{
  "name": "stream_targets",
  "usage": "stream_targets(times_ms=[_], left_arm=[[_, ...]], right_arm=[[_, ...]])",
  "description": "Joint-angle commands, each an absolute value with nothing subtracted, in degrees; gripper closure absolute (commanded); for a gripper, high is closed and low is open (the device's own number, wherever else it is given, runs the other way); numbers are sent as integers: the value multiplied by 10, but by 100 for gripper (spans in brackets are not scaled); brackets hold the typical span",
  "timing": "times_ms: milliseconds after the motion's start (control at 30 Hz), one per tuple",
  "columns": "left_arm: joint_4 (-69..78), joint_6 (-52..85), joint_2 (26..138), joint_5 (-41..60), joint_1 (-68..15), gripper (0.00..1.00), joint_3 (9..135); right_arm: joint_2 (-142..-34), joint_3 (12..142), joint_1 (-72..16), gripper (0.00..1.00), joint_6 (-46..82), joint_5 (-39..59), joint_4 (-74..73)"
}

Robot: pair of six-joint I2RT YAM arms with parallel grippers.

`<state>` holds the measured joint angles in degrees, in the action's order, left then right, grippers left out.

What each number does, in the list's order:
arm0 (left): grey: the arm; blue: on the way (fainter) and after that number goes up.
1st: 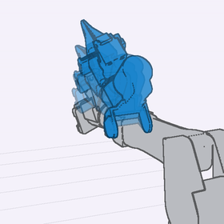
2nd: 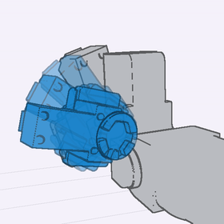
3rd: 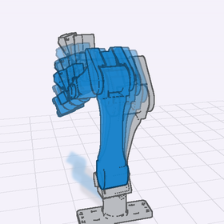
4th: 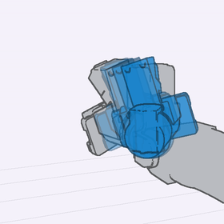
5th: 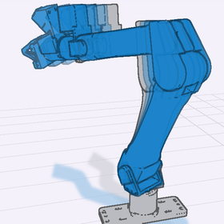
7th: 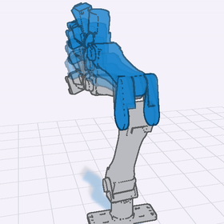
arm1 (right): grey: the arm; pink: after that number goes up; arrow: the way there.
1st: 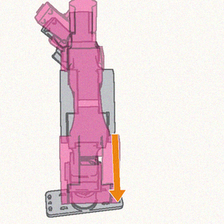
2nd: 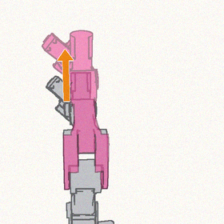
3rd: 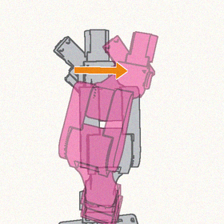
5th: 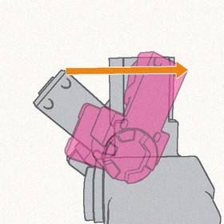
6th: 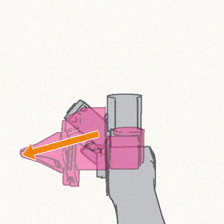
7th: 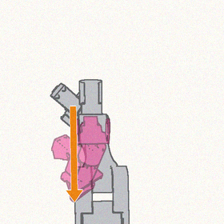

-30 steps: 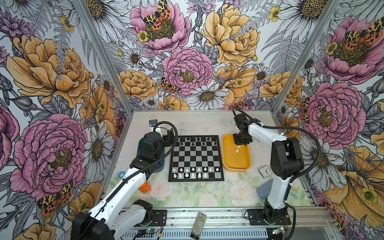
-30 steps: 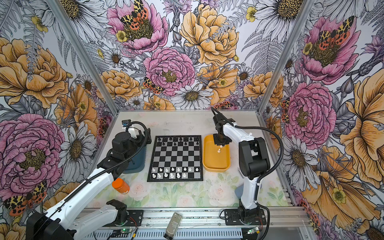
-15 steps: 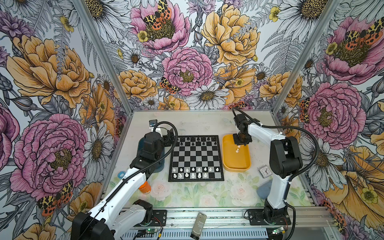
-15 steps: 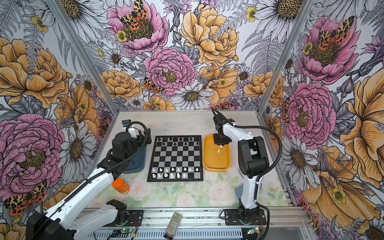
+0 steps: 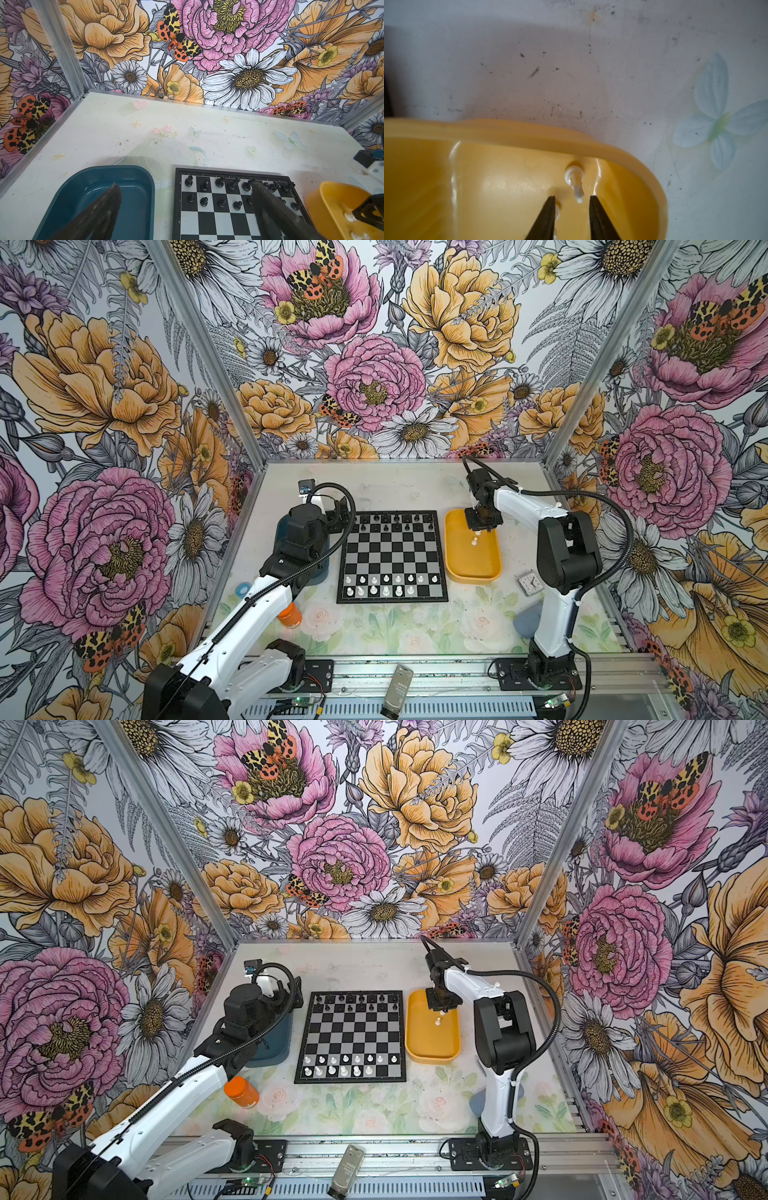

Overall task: Set up the chess pieces on the board
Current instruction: 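Lower the open right gripper onto a white pawn in the yellow tray, then close the right gripper on the white pawn and lift it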

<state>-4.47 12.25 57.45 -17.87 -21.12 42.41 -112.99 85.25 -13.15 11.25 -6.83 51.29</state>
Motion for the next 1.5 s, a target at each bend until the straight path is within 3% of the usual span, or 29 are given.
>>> stream_targets(times_ms=[0, 933, 1467], left_arm=[[-40, 130, 573, -164, -206, 1, 439], [-42, 129, 575, -163, -205, 1, 442], [-44, 129, 574, -163, -204, 1, 441]], right_arm=[[-1144, 871, -129, 69, 106, -79, 499], [-1163, 870, -128, 73, 105, -81, 495], [-1163, 869, -128, 88, 106, -83, 495]])
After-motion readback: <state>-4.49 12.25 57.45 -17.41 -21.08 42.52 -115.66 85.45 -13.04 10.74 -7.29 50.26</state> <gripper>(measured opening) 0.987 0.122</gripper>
